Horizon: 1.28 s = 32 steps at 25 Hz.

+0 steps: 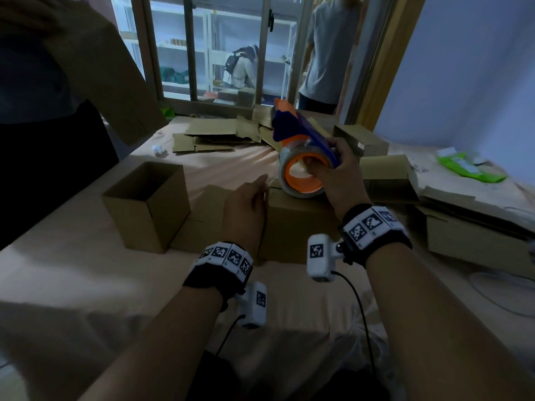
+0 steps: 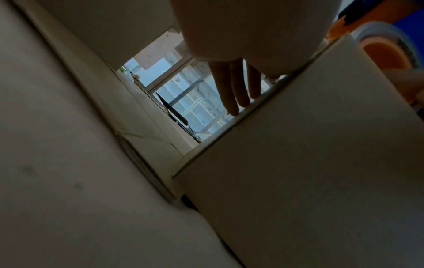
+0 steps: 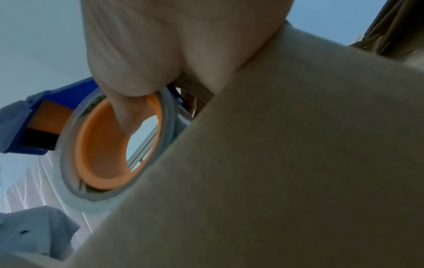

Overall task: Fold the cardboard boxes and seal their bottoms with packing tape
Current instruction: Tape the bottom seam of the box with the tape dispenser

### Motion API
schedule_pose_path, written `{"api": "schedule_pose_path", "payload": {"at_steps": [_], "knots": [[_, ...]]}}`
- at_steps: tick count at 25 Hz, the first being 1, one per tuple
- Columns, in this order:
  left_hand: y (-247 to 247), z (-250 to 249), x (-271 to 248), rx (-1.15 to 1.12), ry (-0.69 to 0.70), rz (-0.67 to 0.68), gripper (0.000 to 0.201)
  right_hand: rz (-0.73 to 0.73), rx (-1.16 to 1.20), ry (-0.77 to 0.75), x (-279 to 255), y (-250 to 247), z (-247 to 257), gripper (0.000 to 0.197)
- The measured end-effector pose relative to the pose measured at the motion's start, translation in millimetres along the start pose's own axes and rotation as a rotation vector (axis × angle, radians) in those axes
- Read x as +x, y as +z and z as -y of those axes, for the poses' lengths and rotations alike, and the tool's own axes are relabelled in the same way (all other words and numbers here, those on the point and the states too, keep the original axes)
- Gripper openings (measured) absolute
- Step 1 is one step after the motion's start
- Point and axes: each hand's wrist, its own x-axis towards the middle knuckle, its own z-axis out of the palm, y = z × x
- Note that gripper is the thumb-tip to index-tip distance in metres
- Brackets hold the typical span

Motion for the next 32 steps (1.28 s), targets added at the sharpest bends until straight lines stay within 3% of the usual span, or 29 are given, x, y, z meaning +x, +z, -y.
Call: {"api": "schedule_pose_path", "payload": {"at_steps": [7, 11, 14, 21, 25, 32], "knots": [[-6.5, 6.1, 3.5, 0.241, 0.040, 0.245, 0.055, 0.050, -0.007, -0.015, -3.4, 2.0, 6.9, 0.036], [-6.5, 0.8, 4.2, 0.309, 0.024, 0.206, 0.039, 0.065, -0.010, -0.015, -4.0, 2.4, 8.1, 0.039], [-5.5, 2.8, 0.4, 0.183, -0.023, 0.232, 0.038, 0.106, -0.007, -0.026, -4.6, 1.8, 9.5, 0.042], [-2.1, 10.3, -2.8, 0.163, -0.002, 0.225, 0.041, 0.190, -0.028, -0.047, -1.5, 1.6, 8.1, 0.050], [-9.5, -1.1, -5.9, 0.199, 0.050, 0.211, 0.028, 0.225, -0.072, -0.081, 6.2, -0.1, 5.6, 0.055], [-2.1, 9.6, -6.7, 0.188, 0.003, 0.199, 0.044, 0.245, -0.166, -0.220, 14.9, 5.9, 7.4, 0.053]]}}
